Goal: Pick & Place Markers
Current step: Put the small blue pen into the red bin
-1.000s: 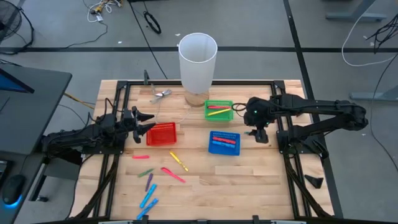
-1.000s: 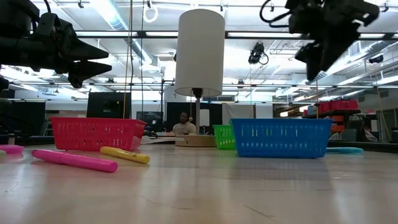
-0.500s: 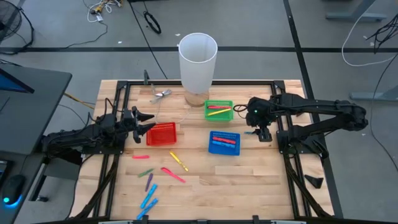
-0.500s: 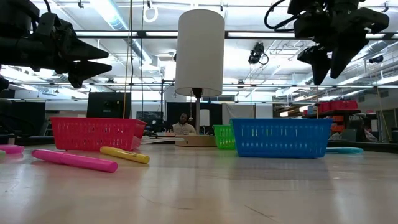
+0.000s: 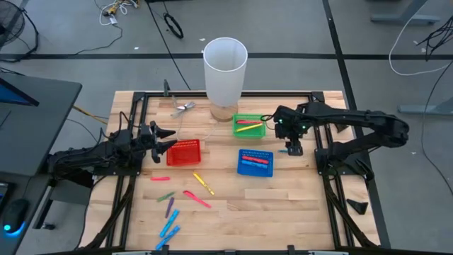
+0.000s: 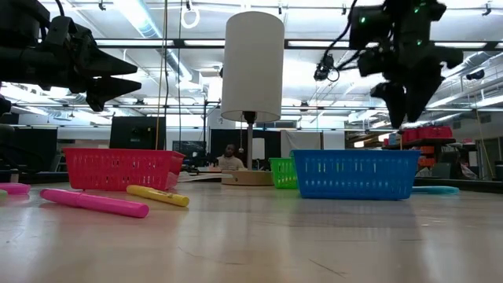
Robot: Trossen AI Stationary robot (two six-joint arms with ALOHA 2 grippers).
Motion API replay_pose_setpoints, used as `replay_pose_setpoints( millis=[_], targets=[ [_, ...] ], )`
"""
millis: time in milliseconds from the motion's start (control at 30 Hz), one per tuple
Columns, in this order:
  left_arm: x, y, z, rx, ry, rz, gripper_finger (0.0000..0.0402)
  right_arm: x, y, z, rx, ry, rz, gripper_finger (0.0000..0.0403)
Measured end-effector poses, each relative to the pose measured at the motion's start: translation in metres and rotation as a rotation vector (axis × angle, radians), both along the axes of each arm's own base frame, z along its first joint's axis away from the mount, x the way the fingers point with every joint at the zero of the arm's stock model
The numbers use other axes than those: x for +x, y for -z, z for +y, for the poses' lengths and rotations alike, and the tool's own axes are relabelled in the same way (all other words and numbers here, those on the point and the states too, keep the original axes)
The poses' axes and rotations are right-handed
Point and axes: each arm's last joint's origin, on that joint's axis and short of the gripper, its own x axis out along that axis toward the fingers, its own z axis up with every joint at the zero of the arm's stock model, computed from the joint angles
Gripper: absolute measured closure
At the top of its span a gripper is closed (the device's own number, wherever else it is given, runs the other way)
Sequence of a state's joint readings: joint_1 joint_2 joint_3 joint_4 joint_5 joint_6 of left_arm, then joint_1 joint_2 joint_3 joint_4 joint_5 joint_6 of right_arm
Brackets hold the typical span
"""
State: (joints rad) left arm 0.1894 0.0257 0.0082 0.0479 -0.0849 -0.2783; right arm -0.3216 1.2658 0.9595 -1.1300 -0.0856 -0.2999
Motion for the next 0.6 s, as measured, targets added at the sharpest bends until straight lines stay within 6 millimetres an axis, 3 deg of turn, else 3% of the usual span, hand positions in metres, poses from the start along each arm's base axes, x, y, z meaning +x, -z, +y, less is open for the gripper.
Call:
replay_pose_setpoints(
  millis=[267,600],
  targets=[
    [0.000,0.000,0.000,0.000,0.000,0.000,0.0170,0.001,0.048,-0.002,-0.024,0.005,0.138,0.0179],
    [0.000,0.000,0.000,0.000,-0.001,0.000,0.0170,0.014,0.080,-0.007,-0.020,-0.024,0.246,0.0179]
  ],
)
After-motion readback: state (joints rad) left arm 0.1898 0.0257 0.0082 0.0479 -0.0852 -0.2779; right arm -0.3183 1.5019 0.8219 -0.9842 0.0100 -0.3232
